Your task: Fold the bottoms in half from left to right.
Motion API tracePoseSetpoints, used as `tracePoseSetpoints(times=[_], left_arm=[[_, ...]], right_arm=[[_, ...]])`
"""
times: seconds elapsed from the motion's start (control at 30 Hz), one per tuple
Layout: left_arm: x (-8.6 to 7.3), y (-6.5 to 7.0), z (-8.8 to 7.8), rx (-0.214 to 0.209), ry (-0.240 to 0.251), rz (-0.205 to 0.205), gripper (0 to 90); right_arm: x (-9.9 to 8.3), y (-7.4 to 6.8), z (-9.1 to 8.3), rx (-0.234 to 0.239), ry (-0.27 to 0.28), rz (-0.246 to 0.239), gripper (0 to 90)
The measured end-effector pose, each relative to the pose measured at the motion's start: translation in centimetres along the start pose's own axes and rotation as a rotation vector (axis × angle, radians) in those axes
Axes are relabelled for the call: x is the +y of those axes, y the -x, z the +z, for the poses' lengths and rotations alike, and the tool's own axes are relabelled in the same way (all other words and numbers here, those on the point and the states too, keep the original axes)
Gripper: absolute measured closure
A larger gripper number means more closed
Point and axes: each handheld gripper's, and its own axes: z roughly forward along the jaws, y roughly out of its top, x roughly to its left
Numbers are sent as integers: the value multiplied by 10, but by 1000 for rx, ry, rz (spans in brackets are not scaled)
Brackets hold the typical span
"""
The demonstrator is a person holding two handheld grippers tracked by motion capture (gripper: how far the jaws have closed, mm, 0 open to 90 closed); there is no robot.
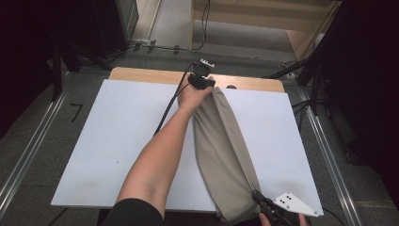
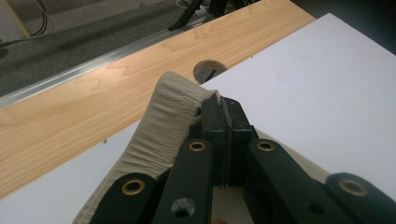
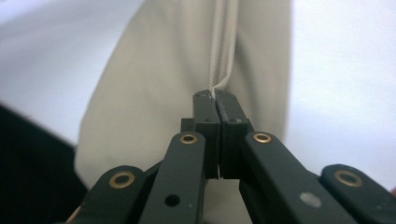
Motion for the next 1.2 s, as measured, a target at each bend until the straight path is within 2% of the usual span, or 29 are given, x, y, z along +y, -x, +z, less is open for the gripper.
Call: tracePoseSetpoints(times=[0.03,0.1,0.13,0.17,0.2,0.23,0.27,0.3,0.33,0.43,0.5,0.57,0.67,0.73,0.83,0.9,0.93,0.97,1.1,1.17,1.2], left_arm=[[2,3,4,7,5,-2,900],[5,6,10,-7,23,-19,900],[5,9,11,-16,66,-5,900],[5,13,12,1,116,23,789],[4,16,11,13,133,18,590],[3,17,9,4,142,10,485],[0,17,5,8,161,17,433],[-2,15,-1,27,170,29,386],[-6,10,-6,37,170,34,372],[-20,-14,-20,24,135,-15,343],[-35,-31,-24,17,94,-66,343],[-50,-43,-24,35,41,-105,346],[-71,-53,-20,47,-8,-146,380],[-80,-54,-16,48,-29,-154,406],[-87,-50,-8,26,-53,-150,424],[-87,-47,-4,23,-53,-136,442],[-88,-45,-2,28,-51,-135,454],[-88,-44,0,40,-53,-128,462],[-87,-32,5,108,-55,-59,493],[-87,-29,6,126,-54,-51,537],[-87,-29,6,120,-53,-59,575]], right_arm=[[0,2,1,-22,-3,10,868],[0,6,4,-67,-12,34,868],[-1,8,6,-103,-20,44,867],[-3,10,8,-151,-21,63,856],[-6,12,9,-201,-15,78,767],[-9,12,10,-257,-6,98,560],[-10,12,11,-286,-3,124,405],[-10,12,10,-245,19,132,345],[-10,10,8,-206,42,121,336],[-6,-3,4,-106,85,42,326],[-4,-15,9,-39,73,4,326],[-1,-29,17,-6,52,-41,326],[2,-51,33,38,8,-109,309],[2,-62,44,49,-28,-145,292],[1,-69,58,45,-58,-151,283],[0,-70,64,28,-80,-149,275],[-1,-70,66,0,-104,-151,262],[-2,-69,68,-9,-100,-143,277],[3,-69,65,-39,-137,-141,428],[3,-67,64,-9,-140,-154,549],[4,-65,63,-7,-138,-158,630]])
